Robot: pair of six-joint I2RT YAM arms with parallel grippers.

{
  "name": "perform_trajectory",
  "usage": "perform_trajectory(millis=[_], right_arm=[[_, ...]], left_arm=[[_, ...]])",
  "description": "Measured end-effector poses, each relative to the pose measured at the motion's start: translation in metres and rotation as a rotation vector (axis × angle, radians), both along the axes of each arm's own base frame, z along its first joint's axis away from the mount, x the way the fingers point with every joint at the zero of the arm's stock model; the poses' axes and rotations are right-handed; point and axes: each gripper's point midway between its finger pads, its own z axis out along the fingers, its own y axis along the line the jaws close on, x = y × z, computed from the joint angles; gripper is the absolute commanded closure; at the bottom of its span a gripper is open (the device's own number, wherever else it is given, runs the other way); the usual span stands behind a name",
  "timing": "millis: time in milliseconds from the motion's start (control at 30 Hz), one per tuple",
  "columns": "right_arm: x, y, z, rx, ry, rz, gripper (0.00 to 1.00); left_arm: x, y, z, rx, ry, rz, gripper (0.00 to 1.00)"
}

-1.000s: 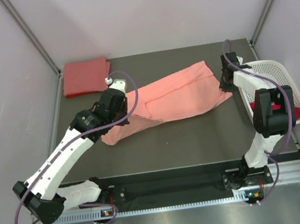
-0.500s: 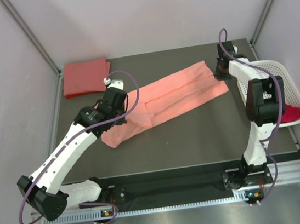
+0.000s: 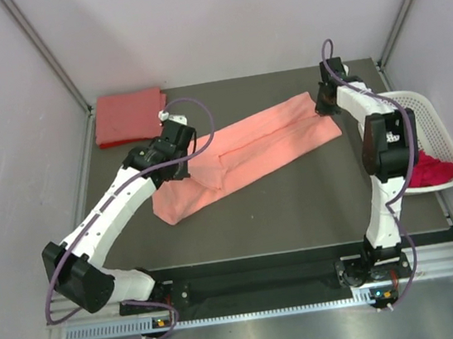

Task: Fold and stack the t-shirts
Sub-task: Fold the tshirt

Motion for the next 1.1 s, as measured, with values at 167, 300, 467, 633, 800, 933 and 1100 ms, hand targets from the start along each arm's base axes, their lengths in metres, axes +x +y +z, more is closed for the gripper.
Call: perform_trajectory(millis=[167,300,467,633,800,933,1100], right_arm=[[0.013,0.003,0.001,0.008,-0.01,0.005,1.0],[0.014,0.004,-0.01,0.01,0.015,0.008,1.0],[0.017,0.005,-0.022,0.011,0.041,0.01,1.0],[0.019,0.005,-0.027,0.01,0.051,0.01,1.0],[0.025,0.005,-0.019,0.01,0.035,0.01,1.0],[0.026,0.004,-0.019,0.01,0.034,0.008,1.0],[0.027,0.004,-0.026,0.01,0.047,0.007,1.0]], left_arm=[[0.011,0.005,-0.008,0.029,0.028,0.015,1.0],[0.02,0.005,-0.01,0.048,0.034,0.01,1.0],[0.031,0.002,-0.01,0.058,0.034,0.004,1.0],[0.04,0.002,-0.014,0.076,0.047,0.002,1.0],[0.054,0.0,-0.016,0.095,0.049,-0.005,1.0],[0.064,-0.003,-0.015,0.104,0.041,-0.015,1.0],[0.077,-0.009,-0.012,0.107,0.028,-0.025,1.0]])
